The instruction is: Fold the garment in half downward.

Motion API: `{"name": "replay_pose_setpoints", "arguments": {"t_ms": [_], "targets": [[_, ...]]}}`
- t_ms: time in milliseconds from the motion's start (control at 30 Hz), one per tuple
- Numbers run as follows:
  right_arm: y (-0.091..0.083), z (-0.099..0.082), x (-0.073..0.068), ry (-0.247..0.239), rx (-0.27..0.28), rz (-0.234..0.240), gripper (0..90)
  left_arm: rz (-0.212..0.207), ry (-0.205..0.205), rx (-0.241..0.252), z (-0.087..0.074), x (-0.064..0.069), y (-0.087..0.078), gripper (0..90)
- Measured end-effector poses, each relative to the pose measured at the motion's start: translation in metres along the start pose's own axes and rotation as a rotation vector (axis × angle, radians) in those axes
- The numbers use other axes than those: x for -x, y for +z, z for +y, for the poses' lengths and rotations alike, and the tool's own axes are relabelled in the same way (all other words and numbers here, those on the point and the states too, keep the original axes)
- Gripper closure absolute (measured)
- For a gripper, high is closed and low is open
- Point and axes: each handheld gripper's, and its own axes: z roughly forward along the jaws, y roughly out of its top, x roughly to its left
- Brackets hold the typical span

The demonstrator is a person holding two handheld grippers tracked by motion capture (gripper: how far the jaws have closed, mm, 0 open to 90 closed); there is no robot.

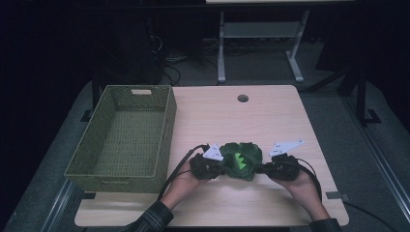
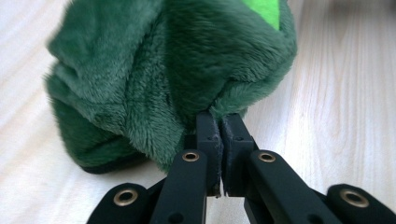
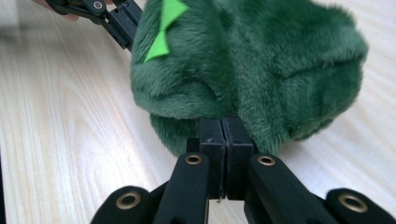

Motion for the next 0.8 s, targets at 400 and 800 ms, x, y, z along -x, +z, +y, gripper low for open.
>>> {"name": "replay_pose_setpoints", "arguments": {"t_ms": [400, 800], "targets": [[0.023, -0.013, 0.005, 0.034, -0.078, 0.038, 87.8, -0.008, 0.001, -0.032, -0.006, -0.001, 0.015, 87.1], [-0.013, -0.013, -0.008, 0.043, 0.019, 0.032, 70.0, 0.015, 0.006, 0.036, -0.001, 0.016, -0.024, 63.7]]}}
